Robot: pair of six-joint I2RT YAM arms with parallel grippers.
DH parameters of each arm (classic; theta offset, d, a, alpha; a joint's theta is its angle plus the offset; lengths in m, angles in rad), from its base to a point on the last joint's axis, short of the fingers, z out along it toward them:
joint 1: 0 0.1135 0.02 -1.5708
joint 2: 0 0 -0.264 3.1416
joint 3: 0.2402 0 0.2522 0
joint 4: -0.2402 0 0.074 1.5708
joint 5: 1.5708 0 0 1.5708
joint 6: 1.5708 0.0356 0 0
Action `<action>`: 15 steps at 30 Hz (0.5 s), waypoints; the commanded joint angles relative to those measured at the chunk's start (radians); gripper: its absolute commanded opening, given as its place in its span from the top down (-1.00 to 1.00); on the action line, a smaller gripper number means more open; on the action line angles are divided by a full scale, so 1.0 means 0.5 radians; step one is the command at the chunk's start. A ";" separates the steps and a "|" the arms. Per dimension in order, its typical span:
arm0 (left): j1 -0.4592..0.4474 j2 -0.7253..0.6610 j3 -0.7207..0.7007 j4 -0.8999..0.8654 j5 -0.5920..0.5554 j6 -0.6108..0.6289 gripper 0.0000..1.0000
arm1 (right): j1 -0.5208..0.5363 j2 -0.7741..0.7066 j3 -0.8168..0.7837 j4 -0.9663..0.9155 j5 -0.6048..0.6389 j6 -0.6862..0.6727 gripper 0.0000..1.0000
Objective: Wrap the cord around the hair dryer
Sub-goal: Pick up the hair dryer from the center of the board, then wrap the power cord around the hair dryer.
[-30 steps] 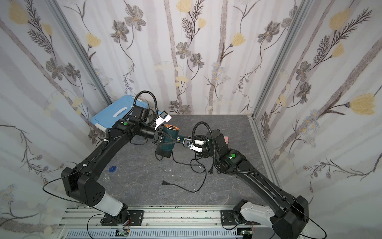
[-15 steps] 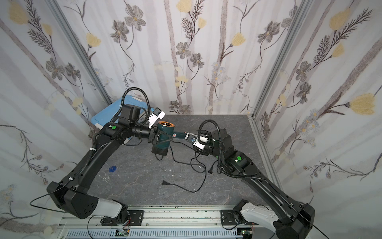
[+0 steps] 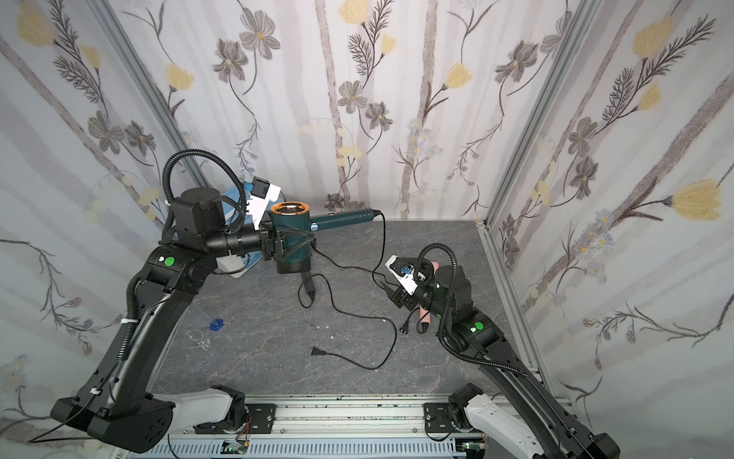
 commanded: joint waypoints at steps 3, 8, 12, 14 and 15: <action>0.010 0.020 0.178 0.195 -0.056 -0.047 1.00 | -0.014 0.121 -0.083 0.257 -0.081 0.149 -0.64; 0.012 0.073 0.251 0.216 -0.019 -0.086 1.00 | -0.015 0.342 -0.118 0.489 -0.054 0.096 -0.64; 0.013 0.088 0.261 0.221 -0.013 -0.095 1.00 | -0.017 0.615 -0.029 0.607 0.038 0.037 -0.56; 0.018 0.094 0.261 0.220 -0.022 -0.096 1.00 | -0.020 0.753 0.048 0.592 0.060 0.003 -0.48; 0.022 0.091 0.264 0.221 -0.028 -0.096 1.00 | -0.022 0.823 0.091 0.571 0.075 -0.002 -0.40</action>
